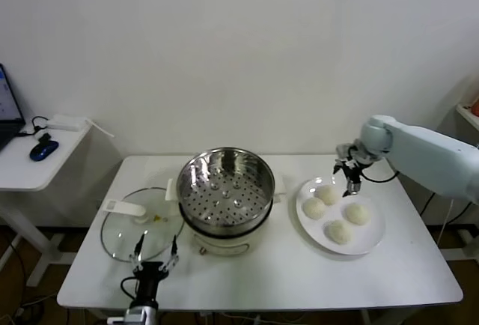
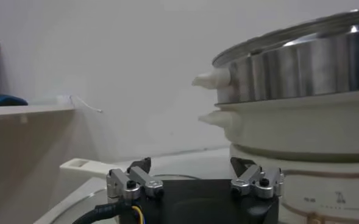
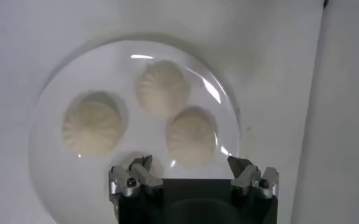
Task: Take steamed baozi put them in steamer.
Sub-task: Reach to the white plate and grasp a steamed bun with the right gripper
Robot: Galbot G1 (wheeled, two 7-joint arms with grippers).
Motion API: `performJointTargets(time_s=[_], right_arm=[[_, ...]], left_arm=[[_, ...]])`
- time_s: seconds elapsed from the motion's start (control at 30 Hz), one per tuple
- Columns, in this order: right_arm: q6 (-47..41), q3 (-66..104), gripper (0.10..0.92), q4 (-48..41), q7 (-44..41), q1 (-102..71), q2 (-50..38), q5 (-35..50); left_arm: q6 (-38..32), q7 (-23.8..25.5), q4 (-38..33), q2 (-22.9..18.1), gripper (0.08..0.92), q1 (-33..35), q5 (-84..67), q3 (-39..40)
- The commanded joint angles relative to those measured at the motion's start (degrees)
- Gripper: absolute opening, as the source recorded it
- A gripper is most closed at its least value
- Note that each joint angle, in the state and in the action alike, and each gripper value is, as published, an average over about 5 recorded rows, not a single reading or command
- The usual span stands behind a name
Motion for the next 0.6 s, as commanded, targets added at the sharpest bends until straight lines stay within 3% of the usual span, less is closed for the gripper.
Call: performJointTargets(time_s=[0.03,0.6], right_arm=[[2.8,1.1,0.823,-10.0,-2.0,-3.7,6.4,-0.3],[0.1,7.3,0.823,-14.8,0.4,-8.3,8.8,-4.1]], left_arm=[[-0.2,0.0,0.6,0.0,0.823,-0.1,0.7,-0.1],[-0.7,0.1,1.8,-0.1,0.823,-0.4,2.5,0.2]])
